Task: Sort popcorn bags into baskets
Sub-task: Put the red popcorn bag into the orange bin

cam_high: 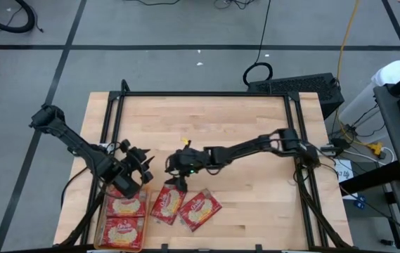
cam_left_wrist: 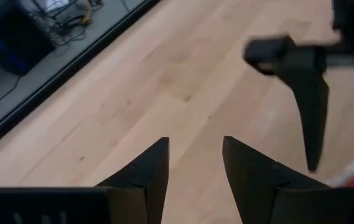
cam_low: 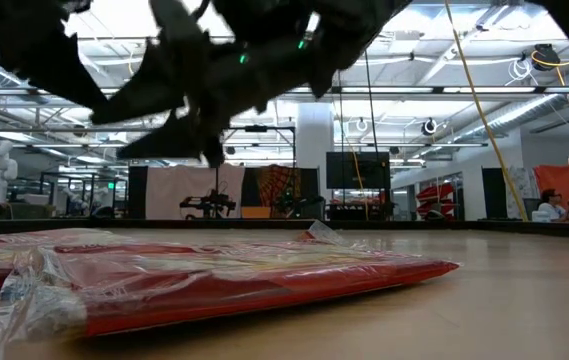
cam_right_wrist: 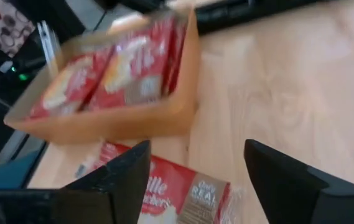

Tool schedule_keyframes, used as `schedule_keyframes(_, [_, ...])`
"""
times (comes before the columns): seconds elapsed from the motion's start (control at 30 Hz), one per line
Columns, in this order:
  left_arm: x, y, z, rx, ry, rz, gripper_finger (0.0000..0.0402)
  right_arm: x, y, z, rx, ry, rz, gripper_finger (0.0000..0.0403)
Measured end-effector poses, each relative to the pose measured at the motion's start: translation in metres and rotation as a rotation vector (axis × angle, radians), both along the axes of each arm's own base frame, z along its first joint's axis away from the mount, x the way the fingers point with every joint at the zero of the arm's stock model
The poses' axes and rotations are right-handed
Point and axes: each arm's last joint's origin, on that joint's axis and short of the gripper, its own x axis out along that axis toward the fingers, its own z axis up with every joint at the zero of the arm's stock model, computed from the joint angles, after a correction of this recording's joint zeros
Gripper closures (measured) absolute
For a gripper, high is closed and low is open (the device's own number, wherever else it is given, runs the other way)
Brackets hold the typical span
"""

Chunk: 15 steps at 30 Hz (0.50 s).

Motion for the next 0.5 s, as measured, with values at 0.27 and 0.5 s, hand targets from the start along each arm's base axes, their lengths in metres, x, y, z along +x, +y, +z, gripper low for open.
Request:
schedule_keyframes(0.27, [-0.007,0.011,-0.022,-0.015,-0.002,0.094,0.025,0.01,-0.015,-0.043,0.041,0.084,0.04,0.0146])
schedule_keyframes(0.5, [-0.005,0.015,-0.024,-0.02,-0.02,0.127,0.025,0.016,-0.016,-0.064,0.071,0.043,0.093,0.0146])
